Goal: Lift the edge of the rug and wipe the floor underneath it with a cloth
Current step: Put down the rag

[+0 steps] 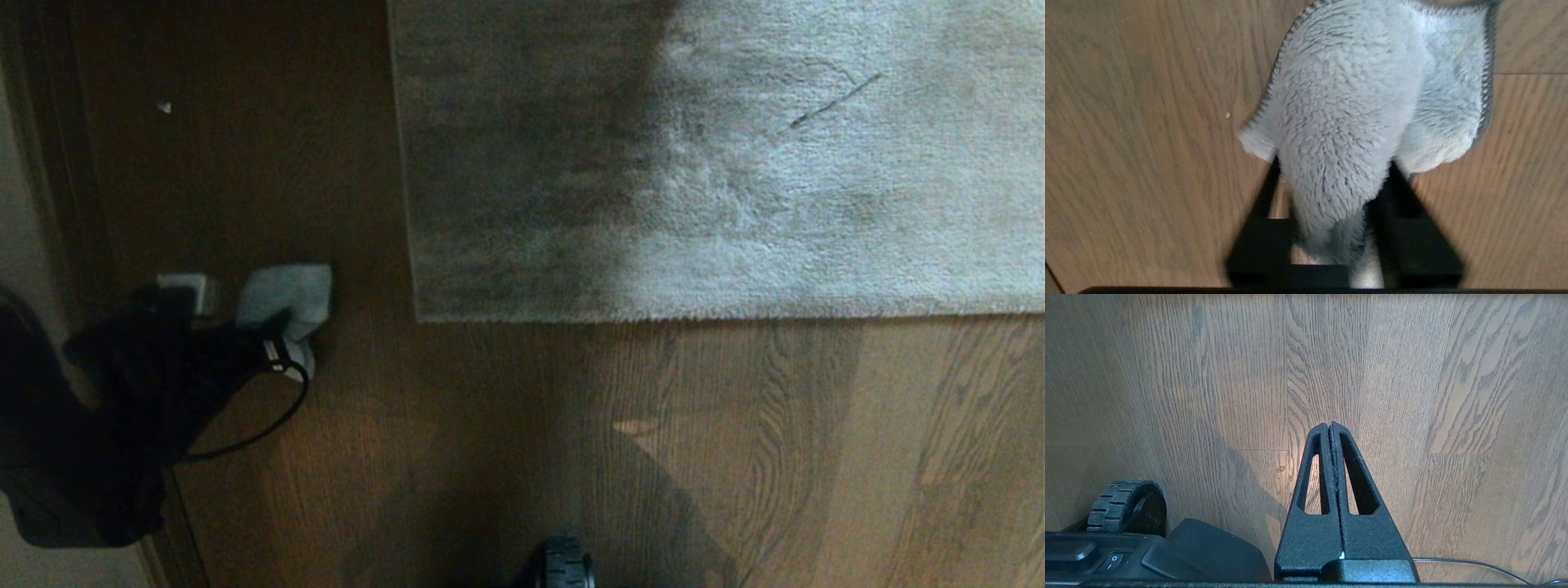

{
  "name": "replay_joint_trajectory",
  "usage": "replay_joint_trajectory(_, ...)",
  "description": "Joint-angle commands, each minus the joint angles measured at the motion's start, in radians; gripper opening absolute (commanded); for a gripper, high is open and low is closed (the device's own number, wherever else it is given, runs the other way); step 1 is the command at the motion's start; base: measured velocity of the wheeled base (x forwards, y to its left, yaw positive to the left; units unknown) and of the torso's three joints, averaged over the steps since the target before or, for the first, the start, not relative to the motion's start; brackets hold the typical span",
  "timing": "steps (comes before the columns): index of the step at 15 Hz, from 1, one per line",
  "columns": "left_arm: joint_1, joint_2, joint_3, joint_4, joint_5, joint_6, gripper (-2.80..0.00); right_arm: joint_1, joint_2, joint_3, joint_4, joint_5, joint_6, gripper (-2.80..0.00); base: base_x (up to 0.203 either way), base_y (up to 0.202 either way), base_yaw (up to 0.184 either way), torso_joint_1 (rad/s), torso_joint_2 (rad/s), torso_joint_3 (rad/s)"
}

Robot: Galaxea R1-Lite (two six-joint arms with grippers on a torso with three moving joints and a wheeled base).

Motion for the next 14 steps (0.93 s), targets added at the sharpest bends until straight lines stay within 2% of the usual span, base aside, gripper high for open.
replay_joint_trajectory(1, 0.003, 0.004, 0.000, -0.048, 0.000, -0.001, 0.00, 0.000, 0.001, 0.000, -0.001, 0.000, 0.000, -2.80, 0.000, 0.000, 0.000, 0.000, 0.00, 0.000)
replay_joint_trajectory(7, 0.005, -0.050, 0.039, -0.048, 0.000, -0.004, 0.00, 0.000, 0.001, 0.000, 0.000, 0.000, 0.000, -2.80, 0.000, 0.000, 0.000, 0.000, 0.00, 0.000)
replay_joint_trajectory(14, 0.003, -0.248, 0.228, -0.048, 0.000, -0.007, 0.00, 0.000, 0.001, 0.000, 0.000, 0.000, -0.001, -2.80, 0.000, 0.000, 0.000, 0.000, 0.00, 0.000)
